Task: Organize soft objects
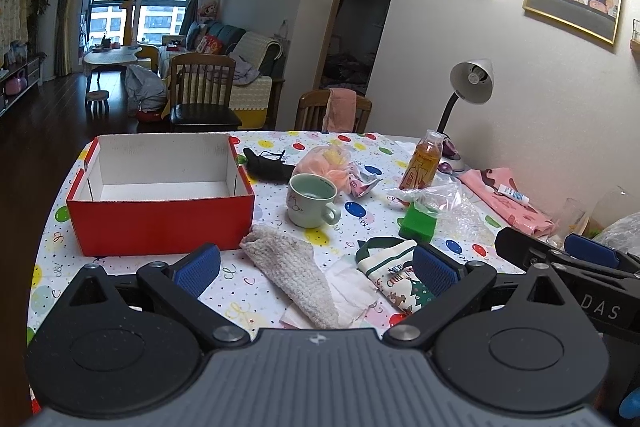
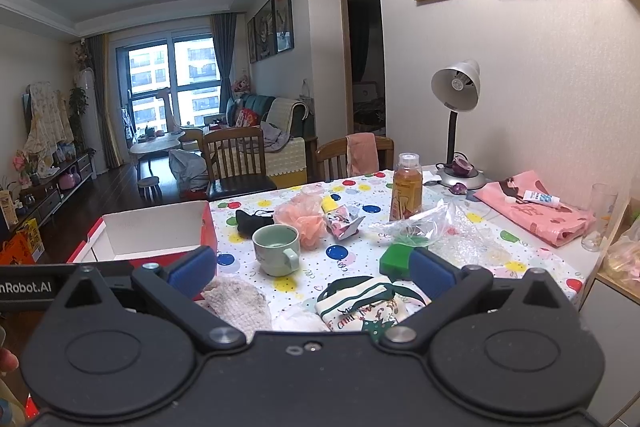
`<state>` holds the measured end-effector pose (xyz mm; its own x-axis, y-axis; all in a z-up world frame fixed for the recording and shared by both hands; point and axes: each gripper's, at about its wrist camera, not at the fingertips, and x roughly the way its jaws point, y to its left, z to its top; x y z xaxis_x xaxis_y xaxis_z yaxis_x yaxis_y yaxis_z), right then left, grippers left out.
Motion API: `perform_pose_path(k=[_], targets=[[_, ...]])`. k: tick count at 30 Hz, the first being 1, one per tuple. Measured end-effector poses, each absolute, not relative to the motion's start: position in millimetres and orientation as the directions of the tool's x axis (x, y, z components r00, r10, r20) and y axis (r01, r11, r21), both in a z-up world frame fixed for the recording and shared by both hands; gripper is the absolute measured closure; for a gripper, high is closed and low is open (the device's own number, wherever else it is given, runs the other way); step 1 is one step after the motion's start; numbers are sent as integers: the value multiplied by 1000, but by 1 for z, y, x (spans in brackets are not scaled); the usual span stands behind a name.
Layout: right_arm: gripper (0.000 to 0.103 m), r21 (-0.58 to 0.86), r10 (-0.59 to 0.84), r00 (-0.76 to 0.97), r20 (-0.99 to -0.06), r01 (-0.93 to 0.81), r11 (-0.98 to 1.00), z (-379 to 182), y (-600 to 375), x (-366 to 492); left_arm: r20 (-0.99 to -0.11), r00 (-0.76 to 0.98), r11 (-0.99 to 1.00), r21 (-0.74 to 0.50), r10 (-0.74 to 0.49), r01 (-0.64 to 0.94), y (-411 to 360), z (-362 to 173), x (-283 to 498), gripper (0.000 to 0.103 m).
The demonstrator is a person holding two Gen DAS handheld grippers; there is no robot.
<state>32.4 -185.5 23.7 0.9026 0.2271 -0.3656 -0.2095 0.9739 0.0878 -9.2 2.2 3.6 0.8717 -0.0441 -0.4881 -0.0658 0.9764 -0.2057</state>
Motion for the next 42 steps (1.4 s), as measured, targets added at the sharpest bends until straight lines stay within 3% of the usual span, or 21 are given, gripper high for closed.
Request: perform_pose_path(k=[30, 42], targets=[[2, 93, 211, 899, -384, -190, 977, 20, -178, 36, -461, 883, 978, -210, -92, -8, 14, 3, -5, 0], [4, 35, 239, 869, -433, -249, 968, 2, -191, 57, -531, 842, 982, -190, -98, -5, 2, -14, 27, 0]])
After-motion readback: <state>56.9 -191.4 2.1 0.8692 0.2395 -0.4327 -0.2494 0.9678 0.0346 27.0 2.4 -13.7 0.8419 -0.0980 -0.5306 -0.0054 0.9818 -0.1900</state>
